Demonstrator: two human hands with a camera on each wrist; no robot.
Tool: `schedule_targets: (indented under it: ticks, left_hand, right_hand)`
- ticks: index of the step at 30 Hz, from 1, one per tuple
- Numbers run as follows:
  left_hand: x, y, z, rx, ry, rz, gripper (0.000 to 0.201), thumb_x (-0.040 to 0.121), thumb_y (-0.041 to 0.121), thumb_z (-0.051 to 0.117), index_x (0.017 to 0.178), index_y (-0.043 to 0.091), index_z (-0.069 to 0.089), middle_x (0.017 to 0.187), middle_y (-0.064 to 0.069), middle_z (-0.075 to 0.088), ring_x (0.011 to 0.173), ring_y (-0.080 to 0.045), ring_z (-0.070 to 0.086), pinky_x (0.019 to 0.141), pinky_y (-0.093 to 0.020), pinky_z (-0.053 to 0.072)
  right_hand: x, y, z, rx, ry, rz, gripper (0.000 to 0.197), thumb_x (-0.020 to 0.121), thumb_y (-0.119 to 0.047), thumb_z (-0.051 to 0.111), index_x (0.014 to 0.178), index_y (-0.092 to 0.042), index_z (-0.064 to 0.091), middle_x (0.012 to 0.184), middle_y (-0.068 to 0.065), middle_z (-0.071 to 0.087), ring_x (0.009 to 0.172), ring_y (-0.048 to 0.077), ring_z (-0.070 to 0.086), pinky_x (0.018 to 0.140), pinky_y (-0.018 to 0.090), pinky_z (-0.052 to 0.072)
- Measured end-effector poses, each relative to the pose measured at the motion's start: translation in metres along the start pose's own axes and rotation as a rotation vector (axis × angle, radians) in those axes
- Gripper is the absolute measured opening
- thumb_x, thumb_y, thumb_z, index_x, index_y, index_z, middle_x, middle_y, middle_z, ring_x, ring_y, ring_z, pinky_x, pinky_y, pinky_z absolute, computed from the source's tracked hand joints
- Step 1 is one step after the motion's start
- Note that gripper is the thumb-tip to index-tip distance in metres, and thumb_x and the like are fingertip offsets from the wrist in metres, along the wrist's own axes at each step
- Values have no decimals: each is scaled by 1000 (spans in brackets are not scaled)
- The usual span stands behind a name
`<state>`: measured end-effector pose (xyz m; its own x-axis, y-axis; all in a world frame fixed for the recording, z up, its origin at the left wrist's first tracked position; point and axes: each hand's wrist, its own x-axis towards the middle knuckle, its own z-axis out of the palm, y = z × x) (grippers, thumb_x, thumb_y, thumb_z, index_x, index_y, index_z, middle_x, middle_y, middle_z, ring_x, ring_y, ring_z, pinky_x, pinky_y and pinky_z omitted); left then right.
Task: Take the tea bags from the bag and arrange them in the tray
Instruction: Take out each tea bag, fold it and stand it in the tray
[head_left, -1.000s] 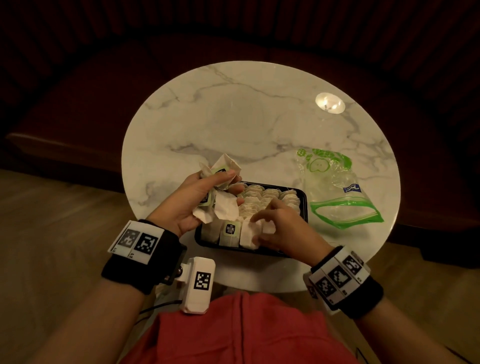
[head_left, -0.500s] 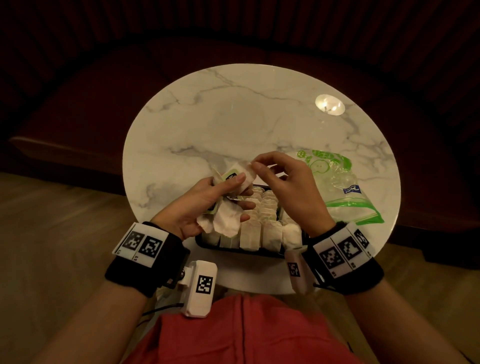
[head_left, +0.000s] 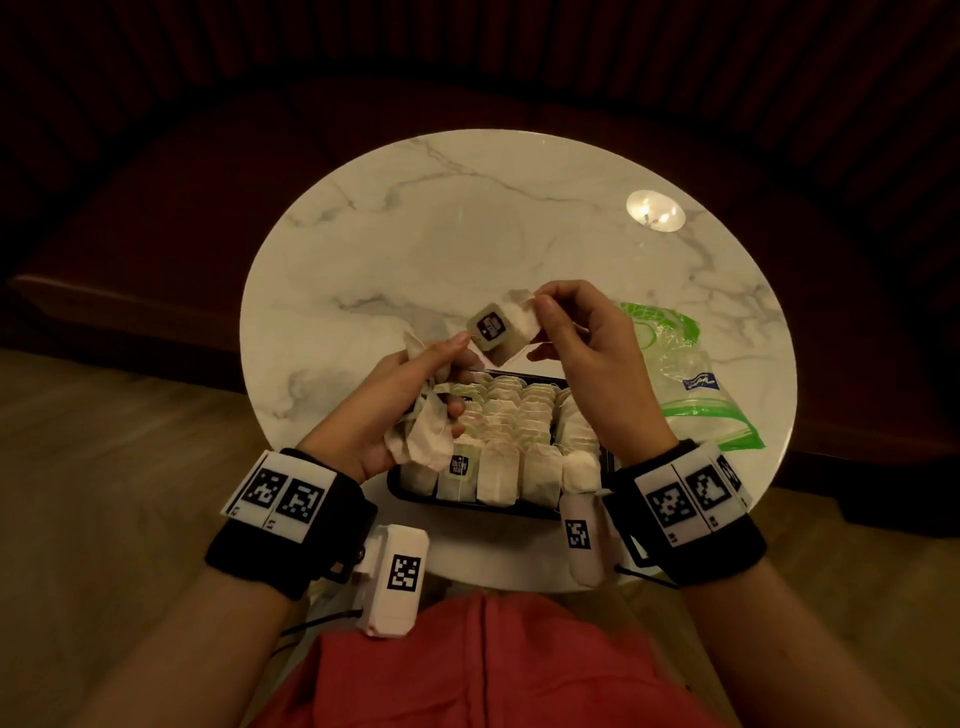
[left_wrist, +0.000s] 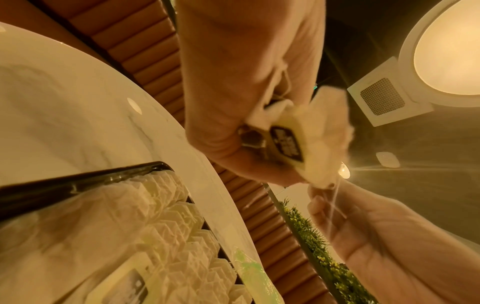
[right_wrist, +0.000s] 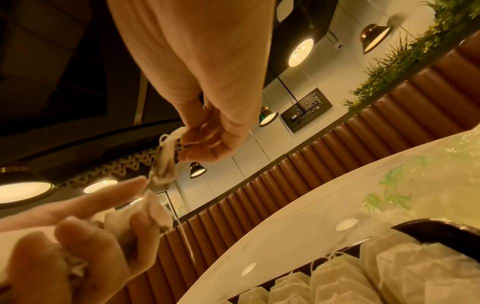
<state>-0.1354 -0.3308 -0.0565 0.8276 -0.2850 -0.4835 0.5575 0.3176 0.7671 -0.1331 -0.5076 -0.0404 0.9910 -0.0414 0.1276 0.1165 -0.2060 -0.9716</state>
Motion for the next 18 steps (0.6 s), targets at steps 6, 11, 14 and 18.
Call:
schedule_targets:
  ticks: [6, 11, 14, 18]
  left_hand:
    - [2, 4, -1, -77, 153, 102, 19, 91, 27, 64, 96, 9, 68, 89, -2, 69, 61, -12, 63, 51, -24, 53]
    - [-4, 10, 7, -31, 59, 186, 39, 80, 24, 67, 113, 2, 63, 96, -12, 70, 68, -15, 69, 51, -24, 52]
    - [-8, 12, 12, 31, -27, 198, 28, 79, 13, 67, 104, 1, 65, 80, -11, 71, 55, -13, 65, 47, -22, 51]
    - [-7, 11, 13, 29, -14, 192, 22, 80, 1, 66, 102, -1, 66, 76, -11, 72, 57, -13, 66, 48, -20, 51]
  right_hand:
    - [-1, -4, -4, 78, -51, 39, 9, 100, -7, 48, 102, -2, 56, 96, 10, 62, 71, 12, 63, 60, 25, 56]
    - [-1, -7, -3, 45, -140, 60, 9, 99, -7, 52, 101, -2, 59, 95, 18, 63, 63, 18, 58, 59, 26, 55]
    - [-2, -8, -2, 46, -167, 78, 11, 98, -9, 54, 102, -1, 60, 93, 13, 64, 65, 23, 61, 61, 30, 56]
    - [-5, -9, -2, 150, -145, 141, 14, 99, -13, 53, 107, -3, 59, 91, 11, 65, 70, 24, 65, 67, 34, 59]
